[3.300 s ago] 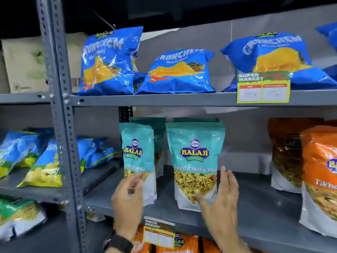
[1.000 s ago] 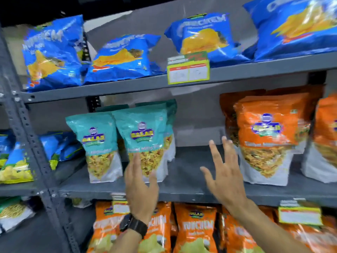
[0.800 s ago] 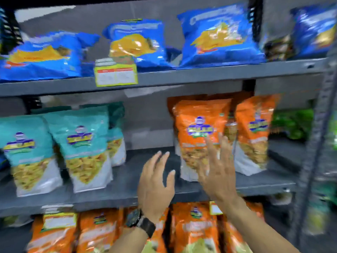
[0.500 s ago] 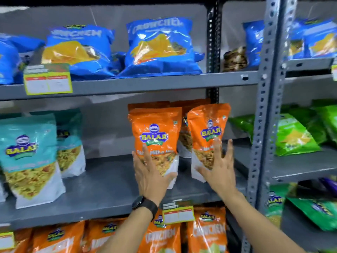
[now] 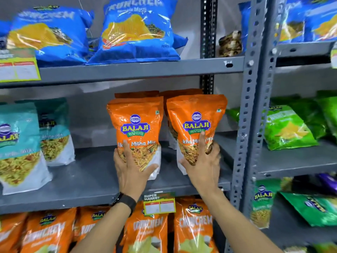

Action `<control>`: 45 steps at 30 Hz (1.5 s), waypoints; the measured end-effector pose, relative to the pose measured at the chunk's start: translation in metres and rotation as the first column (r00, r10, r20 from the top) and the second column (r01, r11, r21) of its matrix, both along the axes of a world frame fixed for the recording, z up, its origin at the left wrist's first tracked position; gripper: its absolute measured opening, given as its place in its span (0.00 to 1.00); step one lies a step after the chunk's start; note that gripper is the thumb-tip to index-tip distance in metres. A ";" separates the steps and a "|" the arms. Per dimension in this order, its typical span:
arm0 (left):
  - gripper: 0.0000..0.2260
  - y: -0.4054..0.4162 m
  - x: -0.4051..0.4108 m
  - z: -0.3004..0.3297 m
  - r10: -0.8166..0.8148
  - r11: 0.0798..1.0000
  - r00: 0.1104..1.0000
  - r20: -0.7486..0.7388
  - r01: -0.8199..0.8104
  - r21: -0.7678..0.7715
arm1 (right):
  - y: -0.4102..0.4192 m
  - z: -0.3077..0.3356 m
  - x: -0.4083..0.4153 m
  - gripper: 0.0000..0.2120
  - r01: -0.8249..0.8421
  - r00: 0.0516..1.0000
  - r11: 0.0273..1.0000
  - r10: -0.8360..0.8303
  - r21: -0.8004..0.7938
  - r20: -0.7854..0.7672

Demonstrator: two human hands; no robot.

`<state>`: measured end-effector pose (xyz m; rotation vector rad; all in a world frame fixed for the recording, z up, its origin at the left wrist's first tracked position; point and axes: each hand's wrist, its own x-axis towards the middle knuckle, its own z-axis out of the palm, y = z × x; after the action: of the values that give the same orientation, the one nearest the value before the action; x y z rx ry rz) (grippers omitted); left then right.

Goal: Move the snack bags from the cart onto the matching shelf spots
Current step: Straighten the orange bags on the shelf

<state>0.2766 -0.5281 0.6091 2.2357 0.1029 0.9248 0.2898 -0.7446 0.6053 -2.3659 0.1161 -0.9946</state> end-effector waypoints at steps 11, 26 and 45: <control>0.57 0.002 -0.009 -0.013 0.019 0.999 0.999 -0.031 -0.017 0.049 | -0.009 -0.005 0.012 0.46 -0.193 0.974 0.981 0.196 -0.034 0.113; 0.56 0.000 -0.007 -0.014 0.067 0.996 0.996 -0.063 -0.063 0.069 | -0.004 -0.009 0.013 0.45 -0.126 0.986 0.991 0.131 -0.052 0.102; 0.57 -0.003 -0.009 -0.015 0.037 0.999 0.998 -0.053 -0.036 0.022 | -0.055 0.147 0.064 0.12 -0.292 0.949 0.433 0.243 0.853 0.201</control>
<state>0.2673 -0.5315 0.5941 2.2851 0.1595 0.8892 0.3540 -0.7997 0.7525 -1.3165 0.1728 -0.5875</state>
